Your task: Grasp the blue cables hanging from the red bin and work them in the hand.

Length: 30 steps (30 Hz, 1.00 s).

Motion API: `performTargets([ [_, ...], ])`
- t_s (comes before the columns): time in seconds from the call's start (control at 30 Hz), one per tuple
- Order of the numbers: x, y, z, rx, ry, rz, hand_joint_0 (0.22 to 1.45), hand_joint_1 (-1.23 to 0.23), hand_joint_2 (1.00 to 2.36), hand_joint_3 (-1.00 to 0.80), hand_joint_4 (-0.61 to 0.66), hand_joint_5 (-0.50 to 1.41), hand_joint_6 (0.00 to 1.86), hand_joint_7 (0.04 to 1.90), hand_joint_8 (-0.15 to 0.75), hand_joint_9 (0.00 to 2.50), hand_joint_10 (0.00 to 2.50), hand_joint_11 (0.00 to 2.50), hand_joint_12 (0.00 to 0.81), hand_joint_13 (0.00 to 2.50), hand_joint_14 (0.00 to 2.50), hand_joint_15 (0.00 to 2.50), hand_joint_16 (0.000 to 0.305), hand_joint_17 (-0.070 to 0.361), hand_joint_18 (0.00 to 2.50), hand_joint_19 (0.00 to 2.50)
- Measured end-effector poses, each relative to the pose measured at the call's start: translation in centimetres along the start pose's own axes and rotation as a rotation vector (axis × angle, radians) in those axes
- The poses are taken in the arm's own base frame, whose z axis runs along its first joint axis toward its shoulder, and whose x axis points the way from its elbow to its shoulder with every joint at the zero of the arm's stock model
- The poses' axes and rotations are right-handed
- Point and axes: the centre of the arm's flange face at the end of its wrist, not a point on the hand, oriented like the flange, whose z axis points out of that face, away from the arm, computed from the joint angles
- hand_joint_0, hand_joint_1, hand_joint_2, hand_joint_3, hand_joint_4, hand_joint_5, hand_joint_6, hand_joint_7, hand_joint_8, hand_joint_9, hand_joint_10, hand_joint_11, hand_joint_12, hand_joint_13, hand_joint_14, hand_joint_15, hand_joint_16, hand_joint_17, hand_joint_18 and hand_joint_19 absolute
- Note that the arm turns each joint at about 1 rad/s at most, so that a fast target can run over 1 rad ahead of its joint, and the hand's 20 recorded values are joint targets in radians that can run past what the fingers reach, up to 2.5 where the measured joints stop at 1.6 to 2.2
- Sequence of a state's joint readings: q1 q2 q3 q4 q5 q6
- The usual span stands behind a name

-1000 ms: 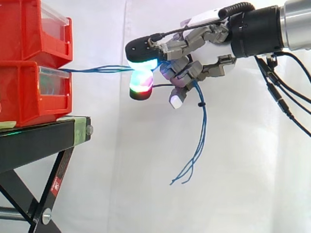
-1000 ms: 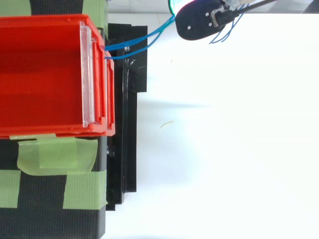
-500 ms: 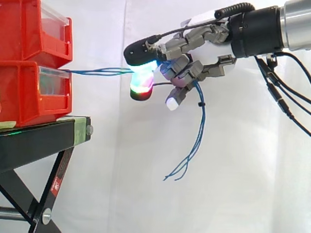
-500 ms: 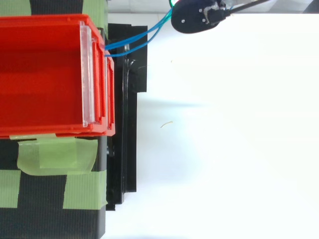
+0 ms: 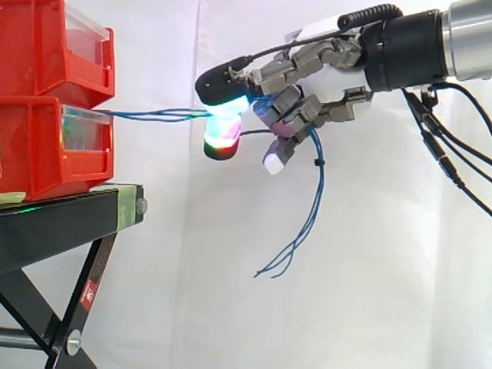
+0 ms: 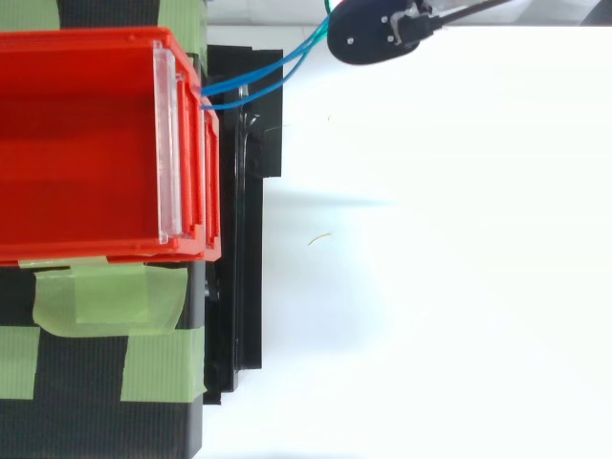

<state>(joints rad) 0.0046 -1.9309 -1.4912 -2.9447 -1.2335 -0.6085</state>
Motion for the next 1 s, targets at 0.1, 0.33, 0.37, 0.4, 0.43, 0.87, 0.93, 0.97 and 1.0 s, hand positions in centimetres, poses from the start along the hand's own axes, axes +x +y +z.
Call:
performTargets([
  [0.1,-0.01,0.00,0.00,0.000,-0.001,0.001,0.79,-0.49,1.55,-0.12,0.27,0.34,0.28,1.28,0.402,0.66,2.50,2.50,0.511,1.02,2.50,1.64,0.070,0.158,1.15,0.31],
  [0.33,-0.10,0.00,0.02,-0.002,-0.002,0.002,0.91,-0.55,1.24,0.09,0.25,0.34,0.27,1.28,0.399,0.65,2.50,2.50,0.501,0.99,2.50,1.65,0.064,0.145,1.11,0.36],
  [0.37,-0.13,-0.01,0.02,-0.002,-0.003,0.002,0.90,-0.54,1.27,0.10,0.25,0.34,0.28,1.28,0.398,0.65,2.50,2.50,0.501,0.99,2.50,1.64,0.065,0.145,1.11,0.36],
  [0.4,-0.14,-0.02,0.02,-0.002,-0.003,0.002,0.89,-0.53,1.31,0.08,0.25,0.34,0.28,1.28,0.393,0.65,2.50,2.50,0.501,0.99,2.50,1.65,0.064,0.144,1.11,0.36],
  [0.43,-0.17,-0.03,0.01,-0.001,-0.003,0.002,0.89,-0.53,1.33,0.05,0.25,0.34,0.28,1.28,0.393,0.65,2.50,2.50,0.501,1.00,2.50,1.64,0.065,0.147,1.11,0.35],
  [0.87,-0.21,-0.13,-0.05,-0.006,0.016,0.003,0.80,-0.56,1.01,-0.44,0.25,0.32,0.25,1.32,0.403,0.64,2.50,2.50,0.501,0.97,2.50,1.69,0.063,0.143,1.07,0.45],
  [0.93,-0.17,-0.11,-0.05,-0.011,0.025,0.001,0.78,-0.56,1.01,-0.52,0.24,0.31,0.24,1.34,0.398,0.62,2.50,2.50,0.496,0.94,2.50,1.69,0.057,0.129,1.04,0.51],
  [0.97,-0.17,-0.11,-0.05,-0.013,0.028,0.000,0.78,-0.55,1.01,-0.58,0.22,0.30,0.24,1.34,0.391,0.61,2.50,2.50,0.494,0.92,2.50,1.74,0.055,0.123,1.01,0.60],
  [1.0,-0.18,-0.12,-0.05,-0.014,0.030,0.000,0.78,-0.56,1.01,-0.62,0.23,0.30,0.25,1.35,0.391,0.61,2.50,2.50,0.490,0.92,2.50,1.72,0.054,0.121,1.01,0.60],
])
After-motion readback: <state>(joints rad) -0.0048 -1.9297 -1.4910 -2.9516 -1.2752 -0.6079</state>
